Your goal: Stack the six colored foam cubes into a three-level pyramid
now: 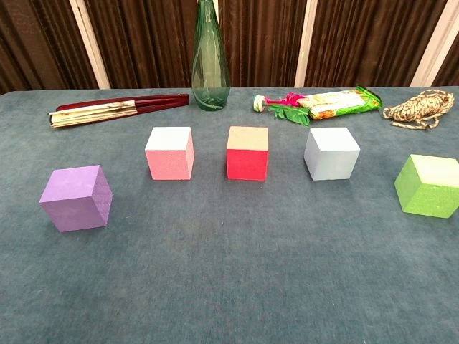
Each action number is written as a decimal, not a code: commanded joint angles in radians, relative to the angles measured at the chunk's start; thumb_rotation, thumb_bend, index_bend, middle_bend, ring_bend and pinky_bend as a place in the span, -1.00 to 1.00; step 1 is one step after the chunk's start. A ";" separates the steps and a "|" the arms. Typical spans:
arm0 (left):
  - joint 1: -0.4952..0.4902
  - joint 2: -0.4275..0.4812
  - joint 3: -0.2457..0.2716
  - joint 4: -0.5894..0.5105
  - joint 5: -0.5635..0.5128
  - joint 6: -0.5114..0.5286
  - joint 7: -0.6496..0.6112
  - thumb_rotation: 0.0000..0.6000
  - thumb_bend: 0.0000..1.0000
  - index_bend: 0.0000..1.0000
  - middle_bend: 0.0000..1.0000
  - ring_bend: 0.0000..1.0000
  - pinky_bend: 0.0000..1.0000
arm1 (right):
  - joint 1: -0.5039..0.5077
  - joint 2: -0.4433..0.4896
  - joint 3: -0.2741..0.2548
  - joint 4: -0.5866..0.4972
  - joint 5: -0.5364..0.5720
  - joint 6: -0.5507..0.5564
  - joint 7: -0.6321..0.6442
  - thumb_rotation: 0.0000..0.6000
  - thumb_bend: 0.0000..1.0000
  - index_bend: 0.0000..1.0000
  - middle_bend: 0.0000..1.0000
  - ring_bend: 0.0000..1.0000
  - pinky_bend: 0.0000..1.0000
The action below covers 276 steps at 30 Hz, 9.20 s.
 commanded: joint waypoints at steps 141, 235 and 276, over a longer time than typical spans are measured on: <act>-1.085 -0.603 -0.274 0.308 -1.152 -0.547 0.628 1.00 -0.43 -0.96 -0.29 -0.90 -0.80 | 0.050 0.066 0.053 -0.087 0.219 -0.203 0.225 1.00 -0.38 -1.00 -1.00 -1.00 -1.00; -0.513 -0.090 0.041 -0.342 -0.450 0.037 0.274 1.00 -0.87 -1.00 -0.98 -1.00 -0.91 | 0.045 0.038 0.044 -0.082 0.208 -0.161 0.115 1.00 -0.38 -1.00 -1.00 -1.00 -1.00; -0.311 0.026 -0.039 -0.359 -0.298 0.000 0.126 1.00 -0.87 -1.00 -1.00 -1.00 -0.92 | 0.771 -0.273 0.229 0.047 0.820 -0.681 -0.415 1.00 -0.38 -1.00 -1.00 -1.00 -1.00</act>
